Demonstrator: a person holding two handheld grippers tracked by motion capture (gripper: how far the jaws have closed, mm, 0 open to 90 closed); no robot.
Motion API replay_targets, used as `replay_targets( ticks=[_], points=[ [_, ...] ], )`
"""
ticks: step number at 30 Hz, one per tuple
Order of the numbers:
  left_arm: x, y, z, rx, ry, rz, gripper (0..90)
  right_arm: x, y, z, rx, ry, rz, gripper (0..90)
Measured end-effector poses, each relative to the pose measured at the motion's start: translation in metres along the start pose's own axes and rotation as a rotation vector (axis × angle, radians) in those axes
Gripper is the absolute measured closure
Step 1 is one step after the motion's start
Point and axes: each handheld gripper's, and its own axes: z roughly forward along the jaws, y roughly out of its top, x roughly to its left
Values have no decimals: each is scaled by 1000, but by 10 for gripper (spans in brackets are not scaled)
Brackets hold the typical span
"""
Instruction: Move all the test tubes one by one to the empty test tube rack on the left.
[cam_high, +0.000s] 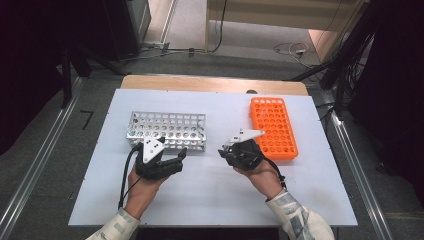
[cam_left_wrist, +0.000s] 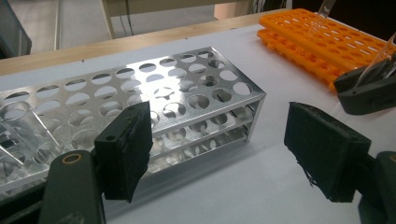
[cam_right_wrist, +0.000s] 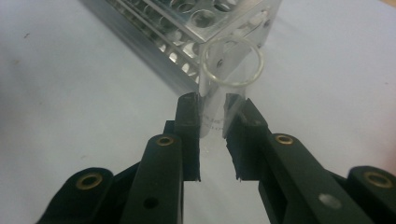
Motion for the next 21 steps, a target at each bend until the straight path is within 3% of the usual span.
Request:
replay_targets(
  ticks=[12, 21],
  points=[
    [-9, -1, 1, -9, -46, 14, 236, 22, 5, 17, -3, 36, -50, 732],
    [-25, -1, 1, -26, -156, 34, 302, 37, 9, 26, 3, 66, -80, 732]
  ],
)
